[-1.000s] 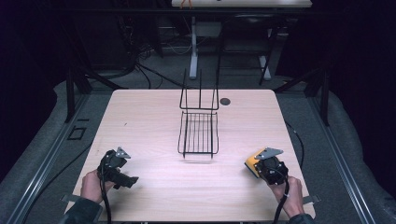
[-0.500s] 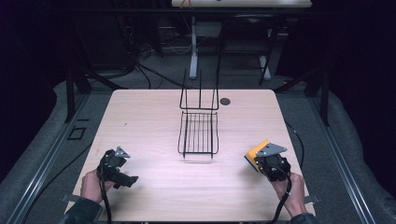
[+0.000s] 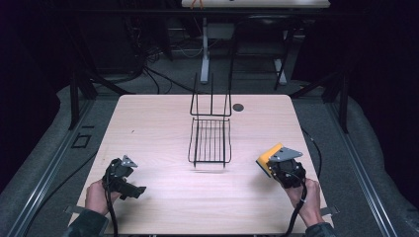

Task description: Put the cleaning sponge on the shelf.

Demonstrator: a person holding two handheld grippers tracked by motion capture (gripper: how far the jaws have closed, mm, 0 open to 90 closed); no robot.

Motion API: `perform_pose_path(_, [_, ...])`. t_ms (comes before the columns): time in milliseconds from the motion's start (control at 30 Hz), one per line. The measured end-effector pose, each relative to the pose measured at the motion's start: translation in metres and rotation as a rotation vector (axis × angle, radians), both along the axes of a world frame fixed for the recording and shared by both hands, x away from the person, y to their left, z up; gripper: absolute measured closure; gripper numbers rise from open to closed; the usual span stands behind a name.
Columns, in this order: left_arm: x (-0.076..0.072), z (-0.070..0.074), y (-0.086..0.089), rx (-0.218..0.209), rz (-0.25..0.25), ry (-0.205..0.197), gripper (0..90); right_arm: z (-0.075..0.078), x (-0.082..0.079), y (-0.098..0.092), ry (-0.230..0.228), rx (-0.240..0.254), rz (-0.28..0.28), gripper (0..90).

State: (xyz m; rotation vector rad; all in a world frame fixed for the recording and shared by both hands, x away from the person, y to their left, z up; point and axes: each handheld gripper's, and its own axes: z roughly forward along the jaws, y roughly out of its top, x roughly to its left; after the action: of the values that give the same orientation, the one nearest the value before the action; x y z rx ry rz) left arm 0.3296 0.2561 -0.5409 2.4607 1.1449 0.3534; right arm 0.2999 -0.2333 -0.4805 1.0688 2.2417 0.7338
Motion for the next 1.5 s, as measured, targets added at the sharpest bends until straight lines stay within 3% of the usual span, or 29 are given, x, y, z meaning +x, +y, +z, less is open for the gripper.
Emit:
perform_pose_path(700, [0.0, 0.0, 0.0, -0.001, 0.0, 0.002, 5.8, 0.016, 0.01, 0.013, -0.042, 0.015, 0.028, 88.5])
perform_pose_path(1500, [0.0, 0.0, 0.0, 0.0, -0.002, 0.003, 5.8, 0.026, 0.023, 0.043, -0.068, 0.026, 0.091, 88.5])
